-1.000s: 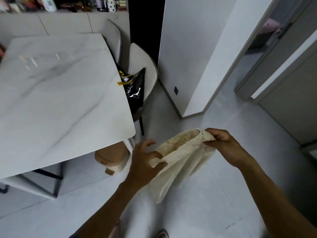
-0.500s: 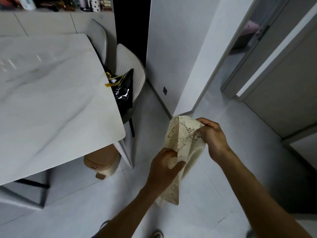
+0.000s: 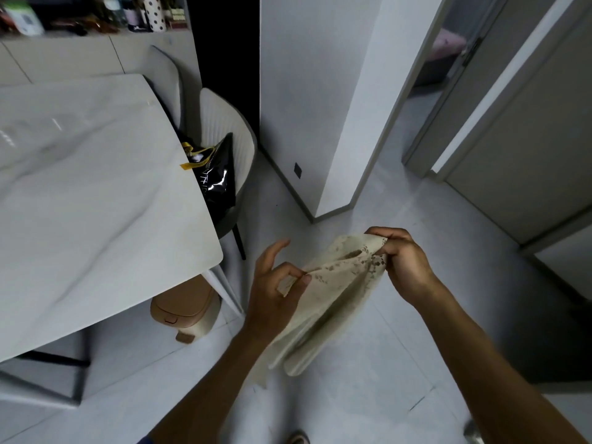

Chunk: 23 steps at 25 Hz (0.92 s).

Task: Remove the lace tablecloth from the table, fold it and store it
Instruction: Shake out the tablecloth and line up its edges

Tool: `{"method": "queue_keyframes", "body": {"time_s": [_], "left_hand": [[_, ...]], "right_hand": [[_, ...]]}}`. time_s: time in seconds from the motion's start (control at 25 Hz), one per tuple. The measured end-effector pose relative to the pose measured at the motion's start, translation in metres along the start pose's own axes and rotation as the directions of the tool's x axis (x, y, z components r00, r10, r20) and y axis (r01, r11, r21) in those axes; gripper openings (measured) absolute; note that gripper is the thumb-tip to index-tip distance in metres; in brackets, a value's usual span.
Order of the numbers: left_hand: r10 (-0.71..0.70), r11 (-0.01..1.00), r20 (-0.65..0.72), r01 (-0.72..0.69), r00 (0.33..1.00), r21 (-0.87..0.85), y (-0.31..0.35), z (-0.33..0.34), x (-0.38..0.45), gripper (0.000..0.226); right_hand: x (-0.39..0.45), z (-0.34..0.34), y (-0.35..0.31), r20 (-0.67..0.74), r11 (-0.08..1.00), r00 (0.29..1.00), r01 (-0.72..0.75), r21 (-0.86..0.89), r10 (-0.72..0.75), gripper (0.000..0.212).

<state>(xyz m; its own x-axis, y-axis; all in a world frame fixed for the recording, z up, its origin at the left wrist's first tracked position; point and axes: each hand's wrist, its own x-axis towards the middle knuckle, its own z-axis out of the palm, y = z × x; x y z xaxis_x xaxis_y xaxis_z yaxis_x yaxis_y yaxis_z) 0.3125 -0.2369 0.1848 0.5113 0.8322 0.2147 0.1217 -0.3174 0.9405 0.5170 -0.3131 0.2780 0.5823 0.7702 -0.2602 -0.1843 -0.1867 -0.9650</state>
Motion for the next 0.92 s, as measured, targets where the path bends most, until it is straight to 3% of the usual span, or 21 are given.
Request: {"method": "queue_keyframes", "body": {"time_s": [0.12, 0.2, 0.32, 0.4, 0.52, 0.6, 0.68, 0.76, 0.84, 0.92], "left_hand": [[-0.116, 0.974, 0.116, 0.136, 0.986, -0.182, 0.004, 0.000, 0.010, 0.003], [-0.122, 0.962, 0.023, 0.124, 0.992, -0.243, 0.003, 0.001, 0.010, 0.012], [-0.015, 0.986, -0.008, 0.014, 1.000, -0.165, -0.003, 0.007, 0.002, 0.011], [-0.051, 0.988, 0.020, 0.054, 0.998, -0.144, -0.004, 0.019, -0.004, 0.012], [-0.218, 0.947, -0.091, 0.188, 0.972, -0.261, 0.002, 0.030, -0.002, 0.017], [-0.226, 0.939, -0.143, 0.177, 0.963, -0.294, 0.002, 0.026, 0.003, 0.027], [-0.174, 0.954, -0.151, 0.128, 0.973, -0.270, 0.006, 0.016, 0.009, 0.026], [-0.083, 0.972, -0.134, 0.050, 0.988, -0.230, 0.014, 0.009, 0.014, 0.018], [0.031, 0.990, -0.108, -0.045, 0.994, -0.130, 0.021, 0.007, 0.019, 0.009], [0.142, 0.990, -0.036, -0.143, 0.989, -0.020, 0.026, 0.007, 0.023, 0.007]], "right_hand": [[0.002, -0.003, 0.002, 0.018, 0.999, 1.000, -0.009, 0.031, 0.009, 0.039], [0.002, -0.004, 0.001, -0.011, 0.997, 0.999, -0.033, 0.070, 0.034, 0.040], [0.000, -0.004, 0.005, -0.046, 0.994, 0.997, -0.060, 0.095, 0.065, 0.037], [-0.004, -0.002, 0.007, -0.038, 0.994, 0.997, -0.069, 0.081, 0.073, 0.036], [-0.010, 0.000, 0.006, 0.074, 0.999, 0.997, -0.035, 0.003, 0.034, 0.036], [-0.012, -0.004, 0.002, 0.113, 0.995, 0.994, 0.016, -0.101, -0.005, 0.034], [-0.011, -0.013, 0.000, 0.059, 0.962, 0.995, 0.090, -0.257, -0.077, 0.030], [-0.011, -0.024, -0.002, 0.067, 0.800, 0.962, 0.256, -0.543, -0.263, 0.028], [-0.014, -0.023, -0.004, 0.330, 0.496, 0.870, 0.483, -0.722, -0.367, 0.051], [-0.015, -0.012, -0.005, 0.541, 0.261, 0.779, 0.620, -0.740, -0.317, 0.064]]}}
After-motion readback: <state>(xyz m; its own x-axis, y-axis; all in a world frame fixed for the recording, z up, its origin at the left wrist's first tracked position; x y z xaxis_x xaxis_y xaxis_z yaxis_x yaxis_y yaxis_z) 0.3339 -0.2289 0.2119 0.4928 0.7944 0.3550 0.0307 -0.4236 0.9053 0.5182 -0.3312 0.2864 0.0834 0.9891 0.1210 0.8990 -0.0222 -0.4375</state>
